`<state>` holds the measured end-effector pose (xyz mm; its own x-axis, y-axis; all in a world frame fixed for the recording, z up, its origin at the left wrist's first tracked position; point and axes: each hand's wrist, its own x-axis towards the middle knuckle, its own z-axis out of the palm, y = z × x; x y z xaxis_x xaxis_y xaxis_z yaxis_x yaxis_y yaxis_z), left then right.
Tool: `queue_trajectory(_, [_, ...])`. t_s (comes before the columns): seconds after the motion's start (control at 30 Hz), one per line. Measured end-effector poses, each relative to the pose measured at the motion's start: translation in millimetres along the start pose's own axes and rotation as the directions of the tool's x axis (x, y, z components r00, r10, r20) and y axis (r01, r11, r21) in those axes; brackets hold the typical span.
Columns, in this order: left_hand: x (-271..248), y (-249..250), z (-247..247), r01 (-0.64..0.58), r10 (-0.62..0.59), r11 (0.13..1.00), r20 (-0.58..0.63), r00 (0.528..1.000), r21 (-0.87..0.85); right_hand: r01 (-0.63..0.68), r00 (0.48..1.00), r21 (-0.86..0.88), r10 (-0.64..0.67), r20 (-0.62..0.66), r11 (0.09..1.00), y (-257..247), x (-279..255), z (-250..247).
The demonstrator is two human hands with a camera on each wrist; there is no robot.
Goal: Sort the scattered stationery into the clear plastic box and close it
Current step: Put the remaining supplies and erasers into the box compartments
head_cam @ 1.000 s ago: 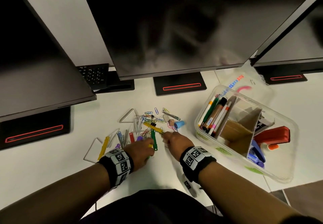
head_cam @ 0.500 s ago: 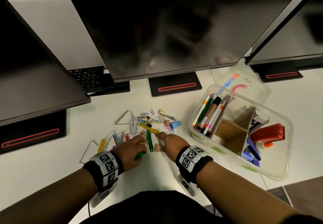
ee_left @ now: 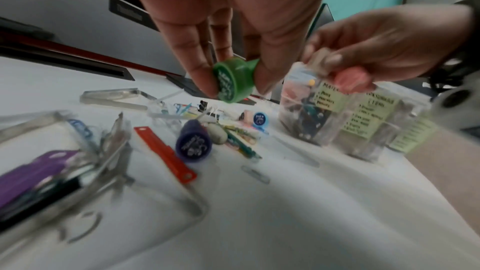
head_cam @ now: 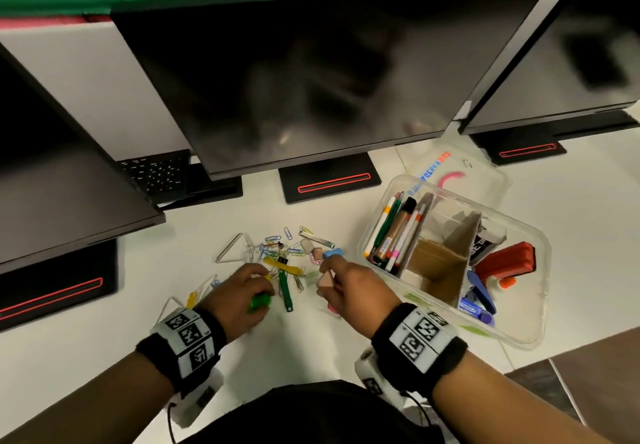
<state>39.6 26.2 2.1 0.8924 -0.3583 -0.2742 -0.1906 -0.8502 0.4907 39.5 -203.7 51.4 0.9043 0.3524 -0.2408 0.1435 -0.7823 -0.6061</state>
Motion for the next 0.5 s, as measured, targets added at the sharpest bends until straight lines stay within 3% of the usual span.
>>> queue_trajectory(0.1, [11,17,-5,-0.045,0.036,0.991,-0.074,0.997,-0.124,0.012,0.965,0.118,0.02,-0.261,0.993,2,-30,-36])
queue_trajectory(0.23, [25,64,-10,-0.207,0.161,0.938,-0.178,0.971,-0.279,-0.144,0.844,0.093,0.171,-0.509,0.985,33,-51,-69])
queue_trajectory(0.33, [32,105,-8,-0.312,0.272,0.901,-0.167,0.948,-0.303,-0.307,0.83,0.005,0.27,-0.488,0.952,59,-58,-76])
queue_trajectory(0.5, [43,153,-6,-0.386,0.381,0.886,-0.072,0.922,-0.258,-0.346,0.857,0.019,0.325,-0.401,0.938,77,-66,-73])
